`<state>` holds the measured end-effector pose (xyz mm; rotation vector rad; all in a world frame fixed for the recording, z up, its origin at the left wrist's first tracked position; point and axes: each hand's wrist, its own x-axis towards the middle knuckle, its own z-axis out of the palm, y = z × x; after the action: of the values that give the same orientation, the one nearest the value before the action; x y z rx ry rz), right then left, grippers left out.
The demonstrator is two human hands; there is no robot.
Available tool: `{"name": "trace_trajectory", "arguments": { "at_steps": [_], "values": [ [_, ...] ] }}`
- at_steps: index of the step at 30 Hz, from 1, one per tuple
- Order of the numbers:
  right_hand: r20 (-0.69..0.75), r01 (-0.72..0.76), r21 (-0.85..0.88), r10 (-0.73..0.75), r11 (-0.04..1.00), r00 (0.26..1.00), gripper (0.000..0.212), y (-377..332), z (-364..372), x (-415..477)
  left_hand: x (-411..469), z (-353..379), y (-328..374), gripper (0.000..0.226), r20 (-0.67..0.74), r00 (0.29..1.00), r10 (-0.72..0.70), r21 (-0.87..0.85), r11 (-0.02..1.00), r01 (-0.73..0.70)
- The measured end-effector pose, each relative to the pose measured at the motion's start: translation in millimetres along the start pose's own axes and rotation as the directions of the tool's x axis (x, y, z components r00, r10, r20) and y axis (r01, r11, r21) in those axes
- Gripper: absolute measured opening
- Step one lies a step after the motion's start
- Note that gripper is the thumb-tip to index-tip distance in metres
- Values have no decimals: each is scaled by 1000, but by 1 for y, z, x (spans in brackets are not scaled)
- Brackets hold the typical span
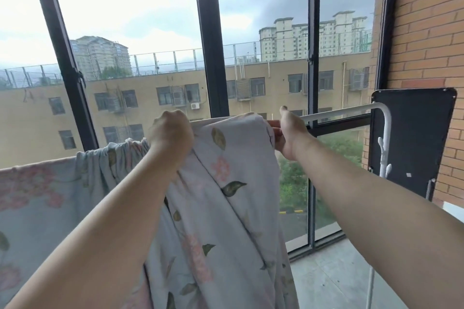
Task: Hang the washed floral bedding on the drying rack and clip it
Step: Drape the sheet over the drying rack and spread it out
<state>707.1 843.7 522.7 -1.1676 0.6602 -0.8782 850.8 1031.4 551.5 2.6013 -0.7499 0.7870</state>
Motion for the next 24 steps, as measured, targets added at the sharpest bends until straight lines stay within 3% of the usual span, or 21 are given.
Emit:
{"name": "trace_trajectory", "arguments": {
  "at_steps": [2,5,7,9,12,16,19,22,24],
  "values": [
    [-50,52,-77,-56,996,997,36,-7,4,0,7,-13,-2,26,18,997,-74,98,993,72],
    [-77,80,-133,-91,988,993,28,-12,3,1,14,-17,4,28,67,996,-60,142,989,50],
    [-49,72,-164,-80,984,996,25,-10,0,1,12,-10,19,26,35,994,104,30,994,-105],
    [-11,61,-163,-64,985,998,24,-7,-2,-1,7,6,39,22,-6,946,323,-159,934,-320],
    [4,44,-152,-43,987,999,22,-3,-4,1,-3,31,59,29,40,879,475,-265,853,-449],
    [-24,18,-168,-22,986,999,28,0,-7,1,-3,49,56,32,-99,897,431,-287,851,-440],
    [-73,64,-155,-76,986,994,27,-4,-5,0,7,43,49,27,-55,915,401,-341,854,-394],
    [-145,87,-126,-105,988,984,20,-7,-2,3,14,28,32,31,-7,934,356,-259,902,-346],
    [-180,97,-106,-115,990,977,15,-11,-1,4,22,14,15,24,97,962,255,-127,962,-242]
  ]
}}
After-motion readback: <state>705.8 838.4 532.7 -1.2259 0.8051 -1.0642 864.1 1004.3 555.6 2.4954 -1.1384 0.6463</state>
